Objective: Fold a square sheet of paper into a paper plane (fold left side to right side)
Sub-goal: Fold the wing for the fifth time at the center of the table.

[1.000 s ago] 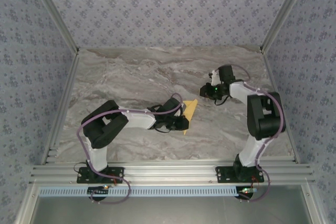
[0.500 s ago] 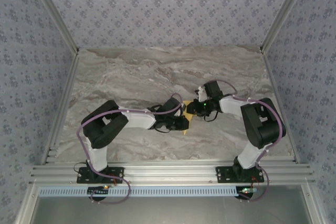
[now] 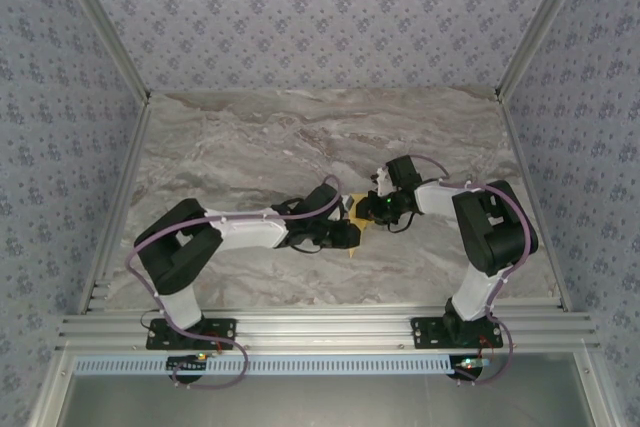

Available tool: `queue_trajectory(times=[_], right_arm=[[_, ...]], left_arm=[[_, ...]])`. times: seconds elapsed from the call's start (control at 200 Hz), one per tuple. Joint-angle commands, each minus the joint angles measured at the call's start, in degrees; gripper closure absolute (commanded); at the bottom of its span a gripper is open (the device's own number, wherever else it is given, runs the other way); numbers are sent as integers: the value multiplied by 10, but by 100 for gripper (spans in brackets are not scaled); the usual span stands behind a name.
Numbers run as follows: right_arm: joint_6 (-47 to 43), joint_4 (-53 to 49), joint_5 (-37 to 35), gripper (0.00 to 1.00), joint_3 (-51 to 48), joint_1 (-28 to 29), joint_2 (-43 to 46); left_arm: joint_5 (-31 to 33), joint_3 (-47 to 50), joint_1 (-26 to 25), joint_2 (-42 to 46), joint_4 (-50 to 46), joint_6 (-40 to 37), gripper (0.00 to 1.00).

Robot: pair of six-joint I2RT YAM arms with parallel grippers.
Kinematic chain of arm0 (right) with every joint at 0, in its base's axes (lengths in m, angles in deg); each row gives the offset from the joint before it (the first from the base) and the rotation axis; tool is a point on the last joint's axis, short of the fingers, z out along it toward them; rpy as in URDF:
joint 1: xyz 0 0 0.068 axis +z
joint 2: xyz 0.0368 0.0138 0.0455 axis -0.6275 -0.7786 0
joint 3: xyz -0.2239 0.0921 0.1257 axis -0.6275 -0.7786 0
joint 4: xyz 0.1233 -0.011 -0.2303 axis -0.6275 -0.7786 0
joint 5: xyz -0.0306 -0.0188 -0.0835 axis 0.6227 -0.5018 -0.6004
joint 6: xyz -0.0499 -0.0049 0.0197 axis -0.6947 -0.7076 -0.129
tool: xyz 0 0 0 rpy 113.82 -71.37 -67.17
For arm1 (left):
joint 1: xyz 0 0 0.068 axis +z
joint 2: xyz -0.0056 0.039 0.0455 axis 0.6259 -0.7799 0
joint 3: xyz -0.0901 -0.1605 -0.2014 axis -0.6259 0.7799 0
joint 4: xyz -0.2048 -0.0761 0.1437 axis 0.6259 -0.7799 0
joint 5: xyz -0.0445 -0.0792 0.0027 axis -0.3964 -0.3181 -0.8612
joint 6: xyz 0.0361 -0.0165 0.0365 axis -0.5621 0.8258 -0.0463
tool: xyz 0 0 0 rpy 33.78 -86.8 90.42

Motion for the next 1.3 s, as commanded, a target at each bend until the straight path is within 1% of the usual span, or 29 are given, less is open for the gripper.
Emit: queue_trajectory(times=[0.0, 0.155, 0.345, 1.299], right_arm=[[-2, -31, -48, 79, -2, 0, -29], [-4, -37, -50, 79, 0, 2, -29], [-8, -46, -56, 79, 1, 4, -29], [-20, -81, -85, 78, 15, 5, -40]], left_arm=[[-18, -15, -11, 4, -7, 1, 77], [-31, -40, -15, -33, -3, 5, 76], [-21, -44, -16, -52, -10, 6, 75], [10, -6, -15, -44, -24, 5, 75]])
